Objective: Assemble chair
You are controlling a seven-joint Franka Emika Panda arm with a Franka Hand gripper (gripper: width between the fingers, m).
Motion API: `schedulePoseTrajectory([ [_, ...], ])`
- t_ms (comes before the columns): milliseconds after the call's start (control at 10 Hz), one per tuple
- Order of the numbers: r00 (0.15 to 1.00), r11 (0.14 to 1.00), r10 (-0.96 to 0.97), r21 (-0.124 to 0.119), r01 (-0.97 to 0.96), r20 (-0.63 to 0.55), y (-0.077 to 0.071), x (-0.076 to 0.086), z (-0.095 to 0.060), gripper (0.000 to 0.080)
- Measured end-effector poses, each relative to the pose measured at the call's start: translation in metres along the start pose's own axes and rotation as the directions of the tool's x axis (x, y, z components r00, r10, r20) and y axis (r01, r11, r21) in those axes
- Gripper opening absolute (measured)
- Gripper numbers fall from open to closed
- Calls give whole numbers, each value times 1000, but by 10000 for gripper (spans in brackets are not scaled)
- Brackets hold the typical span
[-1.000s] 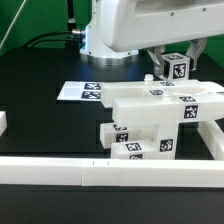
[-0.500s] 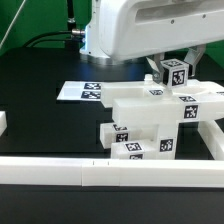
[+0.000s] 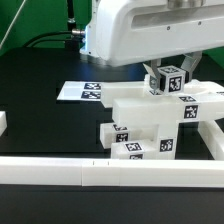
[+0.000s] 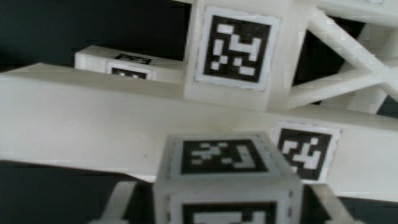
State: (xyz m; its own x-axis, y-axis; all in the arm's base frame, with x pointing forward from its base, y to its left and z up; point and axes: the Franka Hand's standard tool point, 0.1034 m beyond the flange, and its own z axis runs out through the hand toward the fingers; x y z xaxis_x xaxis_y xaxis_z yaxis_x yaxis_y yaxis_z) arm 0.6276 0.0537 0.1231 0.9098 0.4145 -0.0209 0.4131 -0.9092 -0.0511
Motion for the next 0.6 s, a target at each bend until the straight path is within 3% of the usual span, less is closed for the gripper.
schedulePoseTrajectory([
  [600,1000,1000,6,3,-6,2,-3,-1,-3,275],
])
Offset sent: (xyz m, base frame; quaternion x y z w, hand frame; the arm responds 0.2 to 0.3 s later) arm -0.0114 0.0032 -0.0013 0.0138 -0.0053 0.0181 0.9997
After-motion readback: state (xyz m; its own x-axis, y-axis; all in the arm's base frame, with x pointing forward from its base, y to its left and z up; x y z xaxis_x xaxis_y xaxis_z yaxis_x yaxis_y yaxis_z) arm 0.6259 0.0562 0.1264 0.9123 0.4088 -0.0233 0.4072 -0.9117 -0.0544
